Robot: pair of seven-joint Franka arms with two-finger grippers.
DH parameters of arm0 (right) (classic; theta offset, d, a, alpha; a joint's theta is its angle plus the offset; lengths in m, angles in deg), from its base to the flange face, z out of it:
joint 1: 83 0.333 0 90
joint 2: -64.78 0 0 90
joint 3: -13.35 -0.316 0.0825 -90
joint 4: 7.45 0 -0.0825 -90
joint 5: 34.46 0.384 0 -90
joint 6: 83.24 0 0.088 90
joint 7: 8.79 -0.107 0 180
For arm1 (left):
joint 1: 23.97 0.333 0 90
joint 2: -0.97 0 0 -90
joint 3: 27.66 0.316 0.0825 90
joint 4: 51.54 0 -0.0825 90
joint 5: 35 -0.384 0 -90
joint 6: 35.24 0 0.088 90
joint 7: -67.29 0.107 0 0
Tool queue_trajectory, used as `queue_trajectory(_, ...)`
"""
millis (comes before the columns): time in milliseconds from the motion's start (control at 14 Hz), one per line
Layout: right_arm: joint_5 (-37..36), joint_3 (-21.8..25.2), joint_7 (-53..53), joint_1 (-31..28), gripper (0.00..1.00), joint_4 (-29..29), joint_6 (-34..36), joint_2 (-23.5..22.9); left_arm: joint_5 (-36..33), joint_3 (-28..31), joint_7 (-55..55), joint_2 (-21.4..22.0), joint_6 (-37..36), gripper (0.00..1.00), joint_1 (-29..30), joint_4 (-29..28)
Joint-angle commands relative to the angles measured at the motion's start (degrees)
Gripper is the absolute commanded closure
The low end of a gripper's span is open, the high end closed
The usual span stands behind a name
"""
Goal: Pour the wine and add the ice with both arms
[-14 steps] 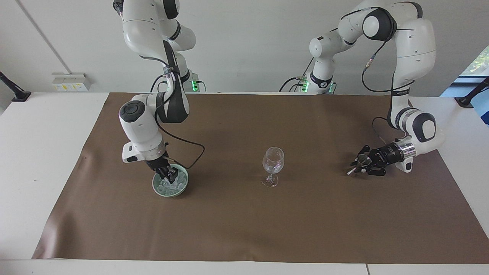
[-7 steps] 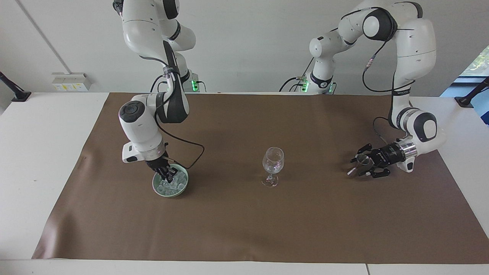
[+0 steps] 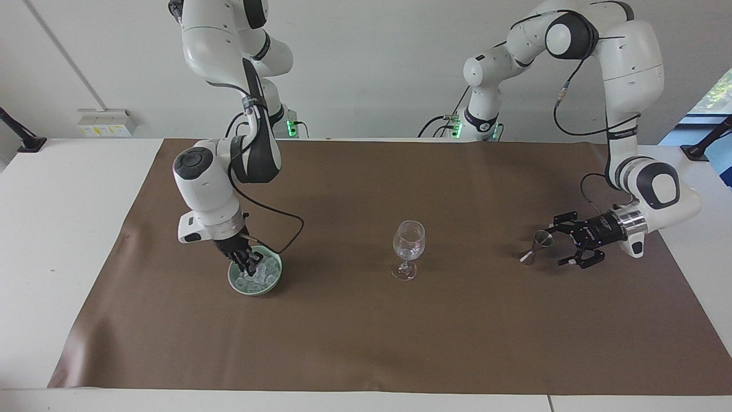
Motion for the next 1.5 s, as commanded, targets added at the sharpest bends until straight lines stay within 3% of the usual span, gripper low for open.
queue_trajectory(0, 0.58, -0.71, 4.41, 0.73, 1.0, 4.86, 4.37, 0.53, -6.44, -0.02, -0.97, 0.56, -1.26, 0.0, 1.06, 3.99)
queue_trajectory(428, -1.61, -9.84, 12.33, 2.49, 1.0, 9.27, 5.35, 2.03, -17.0, -0.11, -0.27, 7.06, -0.48, 0.0, -0.17, 8.65)
queue_trajectory(642, -3.28, -10.21, 13.05, 6.0, 1.0, 10.58, 4.82, 2.56, -20.52, -0.46, -0.09, 9.34, -0.83, 0.0, -0.96, 11.11)
queue_trajectory(927, -3.28, -10.29, 9.72, 9.78, 1.0, 12.51, 3.33, 2.38, -28.69, -0.55, -0.01, 16.98, 0.31, 0.0, -4.64, 11.91)
queue_trajectory(1141, -3.46, -10.56, 9.44, 12.33, 1.0, 12.69, 2.53, 2.38, -29.58, -0.46, 0.0, 19.62, -0.21, 0.0, -6.05, 12.08)
queue_trajectory(1426, -2.85, -10.64, 6.21, 15.14, 1.0, 12.61, -4.75, 2.38, -36.67, -0.73, 0.61, 22.61, -0.74, 0.0, -9.29, 13.14)
